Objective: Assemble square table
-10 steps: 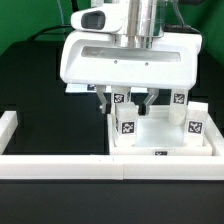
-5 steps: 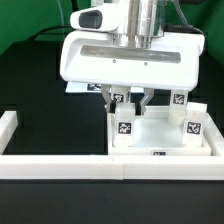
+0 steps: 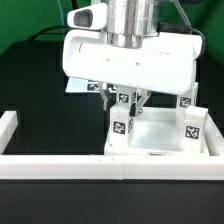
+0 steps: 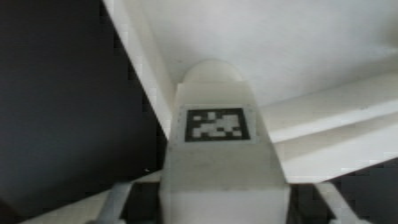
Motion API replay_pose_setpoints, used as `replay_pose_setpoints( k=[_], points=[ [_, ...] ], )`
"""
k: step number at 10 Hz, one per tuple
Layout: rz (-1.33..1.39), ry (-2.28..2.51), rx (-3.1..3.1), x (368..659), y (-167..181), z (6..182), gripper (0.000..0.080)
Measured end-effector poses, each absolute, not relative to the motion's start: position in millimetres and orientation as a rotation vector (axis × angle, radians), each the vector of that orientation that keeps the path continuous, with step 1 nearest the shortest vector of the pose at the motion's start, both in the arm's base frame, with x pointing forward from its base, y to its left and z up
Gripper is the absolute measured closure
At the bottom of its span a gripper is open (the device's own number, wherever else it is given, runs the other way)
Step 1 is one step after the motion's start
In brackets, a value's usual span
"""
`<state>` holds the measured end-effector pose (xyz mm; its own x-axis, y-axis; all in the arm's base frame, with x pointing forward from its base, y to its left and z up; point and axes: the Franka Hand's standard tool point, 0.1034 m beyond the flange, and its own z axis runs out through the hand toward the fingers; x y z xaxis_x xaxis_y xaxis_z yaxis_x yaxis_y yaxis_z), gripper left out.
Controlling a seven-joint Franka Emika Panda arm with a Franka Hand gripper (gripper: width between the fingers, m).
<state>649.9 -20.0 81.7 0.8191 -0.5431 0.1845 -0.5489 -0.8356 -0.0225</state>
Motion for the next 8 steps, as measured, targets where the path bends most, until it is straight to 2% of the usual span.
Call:
replay_pose_setpoints(
  k=[8],
  points=[
    [0.262, -1.336, 2.794, 642.7, -26.7, 81.4, 0.0479]
  ],
)
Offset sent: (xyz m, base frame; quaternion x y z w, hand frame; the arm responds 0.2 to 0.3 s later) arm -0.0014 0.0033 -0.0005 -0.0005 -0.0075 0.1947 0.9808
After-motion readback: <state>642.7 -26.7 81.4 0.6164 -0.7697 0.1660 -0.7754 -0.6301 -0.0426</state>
